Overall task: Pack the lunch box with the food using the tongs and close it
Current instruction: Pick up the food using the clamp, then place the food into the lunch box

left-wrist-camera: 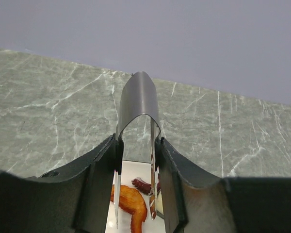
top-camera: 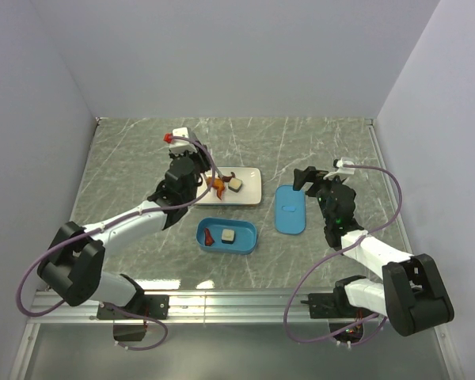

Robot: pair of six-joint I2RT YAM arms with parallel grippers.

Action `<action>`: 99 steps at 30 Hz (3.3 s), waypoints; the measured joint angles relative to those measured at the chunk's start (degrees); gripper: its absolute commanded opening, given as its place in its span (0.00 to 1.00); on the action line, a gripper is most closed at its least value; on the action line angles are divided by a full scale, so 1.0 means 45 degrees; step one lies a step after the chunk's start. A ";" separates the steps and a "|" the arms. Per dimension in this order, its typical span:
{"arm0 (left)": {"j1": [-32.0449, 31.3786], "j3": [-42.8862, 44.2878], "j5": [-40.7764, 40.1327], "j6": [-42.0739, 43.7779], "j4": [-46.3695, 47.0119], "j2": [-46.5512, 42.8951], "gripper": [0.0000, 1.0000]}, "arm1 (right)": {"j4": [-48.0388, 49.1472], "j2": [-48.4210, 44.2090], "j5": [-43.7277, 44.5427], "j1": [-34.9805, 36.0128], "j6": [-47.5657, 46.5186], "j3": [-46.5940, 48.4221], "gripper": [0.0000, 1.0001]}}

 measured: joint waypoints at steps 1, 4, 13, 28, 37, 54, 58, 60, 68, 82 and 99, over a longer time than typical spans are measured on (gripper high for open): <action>0.0000 0.0000 -0.0019 -0.0034 -0.0005 0.0034 0.44 | 0.0005 0.0010 -0.0005 0.0000 0.0000 0.0000 0.98; 0.0000 0.0019 -0.0165 -0.0073 -0.0024 0.0238 0.44 | 0.0000 0.0019 -0.0005 0.0000 0.0000 0.0000 0.98; 0.0010 0.0510 -0.0505 -0.0024 -0.0015 0.1175 0.44 | 0.0019 0.0024 -0.0005 0.0000 0.0000 0.0000 0.99; 0.0053 0.0772 -0.0733 0.1030 0.0933 0.1880 0.44 | 0.0073 0.0160 -0.0015 0.0000 0.0000 0.0097 0.98; 0.0282 0.1069 -0.0248 0.1540 0.1496 0.2467 0.38 | 0.0083 0.0180 -0.0019 0.0000 0.0000 0.0165 0.98; 0.0452 0.1078 0.1146 0.1710 0.1030 0.1520 0.10 | 0.0078 0.0180 -0.0019 0.0000 0.0000 0.0165 0.98; 0.0432 0.0913 0.1341 0.1894 0.0869 0.0510 0.10 | 0.0078 0.0180 -0.0019 0.0000 0.0000 0.0165 0.98; 0.0384 0.0860 0.1370 0.1967 0.0821 0.0238 0.10 | 0.0078 0.0180 -0.0015 0.0000 0.0000 0.0165 0.98; 0.0024 0.0772 0.1443 0.2234 0.0180 0.0136 0.09 | 0.0083 0.0180 -0.0015 0.0000 0.0000 0.0165 0.98; -0.1569 -0.0034 0.0680 0.2992 -0.0223 -0.2055 0.09 | 0.0078 0.0180 -0.0015 0.0000 0.0000 0.0165 0.98; -0.4940 -0.0835 -0.0155 0.3235 -0.1443 -0.3818 0.09 | 0.0083 0.0180 -0.0015 0.0000 0.0005 0.0165 0.98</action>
